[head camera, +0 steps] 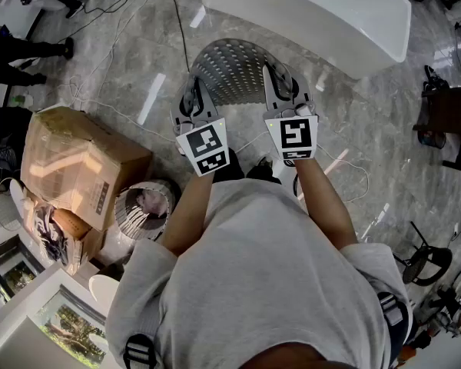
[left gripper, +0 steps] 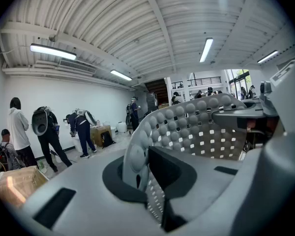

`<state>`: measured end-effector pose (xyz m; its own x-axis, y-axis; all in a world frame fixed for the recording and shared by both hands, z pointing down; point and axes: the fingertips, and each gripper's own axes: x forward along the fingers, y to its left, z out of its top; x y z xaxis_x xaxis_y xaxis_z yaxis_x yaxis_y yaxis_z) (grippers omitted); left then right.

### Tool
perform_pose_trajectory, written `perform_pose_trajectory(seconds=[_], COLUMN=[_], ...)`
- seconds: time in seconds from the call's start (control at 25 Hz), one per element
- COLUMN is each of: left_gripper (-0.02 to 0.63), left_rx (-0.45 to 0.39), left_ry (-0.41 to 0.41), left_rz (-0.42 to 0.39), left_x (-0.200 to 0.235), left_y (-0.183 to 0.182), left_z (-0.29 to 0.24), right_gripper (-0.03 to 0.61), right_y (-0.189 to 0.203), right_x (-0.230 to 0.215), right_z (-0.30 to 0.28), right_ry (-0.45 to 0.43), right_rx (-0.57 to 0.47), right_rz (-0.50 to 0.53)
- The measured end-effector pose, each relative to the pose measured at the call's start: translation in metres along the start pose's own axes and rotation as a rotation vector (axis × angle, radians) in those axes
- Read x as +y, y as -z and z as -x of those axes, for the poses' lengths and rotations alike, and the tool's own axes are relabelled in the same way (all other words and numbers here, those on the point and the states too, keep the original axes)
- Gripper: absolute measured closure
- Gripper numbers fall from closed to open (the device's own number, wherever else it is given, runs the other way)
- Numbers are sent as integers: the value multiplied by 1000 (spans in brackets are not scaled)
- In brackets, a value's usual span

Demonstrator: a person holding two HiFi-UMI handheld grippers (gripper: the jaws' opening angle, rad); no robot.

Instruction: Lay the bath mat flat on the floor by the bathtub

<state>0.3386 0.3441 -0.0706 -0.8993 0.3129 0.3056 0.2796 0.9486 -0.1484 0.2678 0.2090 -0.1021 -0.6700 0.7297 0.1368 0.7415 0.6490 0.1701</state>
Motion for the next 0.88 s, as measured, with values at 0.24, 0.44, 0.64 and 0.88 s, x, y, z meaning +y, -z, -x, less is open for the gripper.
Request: perform_pose_trajectory(seconds=[0.24,0.44,0.64,0.88], left_gripper=[584,584,584,584], left_rx=[0,29,44,64], left_ry=[19,40,74,103], left_rz=[-8,-7,-3,3], left_x=[-6,-1,8,15], left_y=[2,7,14,23], left_z=[-3,-7,-13,-26], right_gripper=[555,555,555,555], right_y=[7,13,18,25], right_x=[-5,-1,7,15], right_z=[2,-4,-15,-33], right_ry=[5,-12,-10,-5], right_rx=[3,12,28,52], right_rz=[-21,-32,-23,-24])
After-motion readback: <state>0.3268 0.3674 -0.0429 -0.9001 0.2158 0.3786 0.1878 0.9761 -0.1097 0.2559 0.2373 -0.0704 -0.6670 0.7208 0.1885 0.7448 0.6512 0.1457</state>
